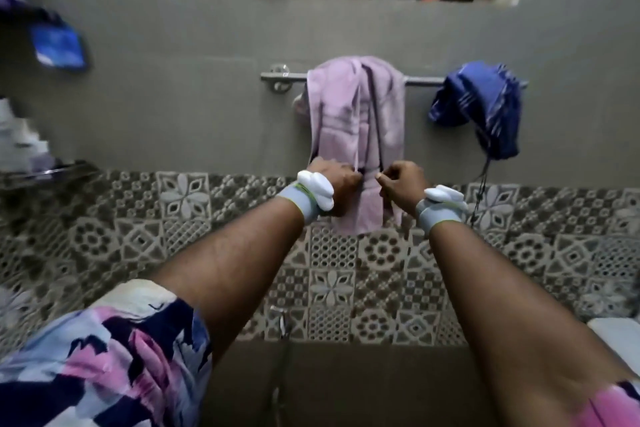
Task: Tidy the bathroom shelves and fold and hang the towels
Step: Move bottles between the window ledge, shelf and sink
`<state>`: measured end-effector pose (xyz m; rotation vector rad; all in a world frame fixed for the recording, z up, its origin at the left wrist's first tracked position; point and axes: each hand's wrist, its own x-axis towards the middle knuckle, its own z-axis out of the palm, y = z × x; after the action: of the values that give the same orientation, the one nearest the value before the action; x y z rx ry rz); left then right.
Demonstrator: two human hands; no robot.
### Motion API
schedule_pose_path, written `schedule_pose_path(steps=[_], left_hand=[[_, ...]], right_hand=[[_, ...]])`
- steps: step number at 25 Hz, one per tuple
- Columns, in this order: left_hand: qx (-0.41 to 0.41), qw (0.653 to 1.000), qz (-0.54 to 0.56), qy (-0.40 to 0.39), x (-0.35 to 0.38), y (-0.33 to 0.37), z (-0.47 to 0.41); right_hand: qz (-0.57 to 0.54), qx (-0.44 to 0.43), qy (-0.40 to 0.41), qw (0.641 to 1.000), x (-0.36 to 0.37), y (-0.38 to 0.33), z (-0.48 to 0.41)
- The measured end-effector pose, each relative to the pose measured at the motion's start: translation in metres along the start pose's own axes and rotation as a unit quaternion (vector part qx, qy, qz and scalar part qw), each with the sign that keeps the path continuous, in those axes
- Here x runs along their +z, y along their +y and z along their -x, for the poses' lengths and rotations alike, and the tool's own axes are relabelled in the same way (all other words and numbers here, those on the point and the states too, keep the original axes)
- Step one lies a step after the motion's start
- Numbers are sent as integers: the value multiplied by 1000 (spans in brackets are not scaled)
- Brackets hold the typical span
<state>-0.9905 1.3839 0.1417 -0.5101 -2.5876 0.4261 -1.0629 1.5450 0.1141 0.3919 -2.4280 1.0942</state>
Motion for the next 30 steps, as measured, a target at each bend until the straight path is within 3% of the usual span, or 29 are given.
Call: schedule_pose_path(steps=[8, 12, 16, 23, 27, 30], left_hand=[[-31, 980, -60, 185, -71, -69, -134], [-39, 964, -38, 261, -87, -85, -193], [-63, 960, -28, 272, -79, -81, -251], [-112, 950, -77, 280, -86, -82, -324], [-176, 944, -98, 262, -105, -93, -350], [-217, 951, -101, 194, -113, -98, -359]], right_hand=[[30, -107, 146, 983, -63, -59, -139], [61, -128, 209, 968, -89, -65, -189], [160, -139, 264, 941, -118, -44, -236], [146, -159, 427, 878, -150, -17, -320], [113, -184, 429, 877, -167, -26, -358], [97, -187, 393, 895, -170, -31, -393]])
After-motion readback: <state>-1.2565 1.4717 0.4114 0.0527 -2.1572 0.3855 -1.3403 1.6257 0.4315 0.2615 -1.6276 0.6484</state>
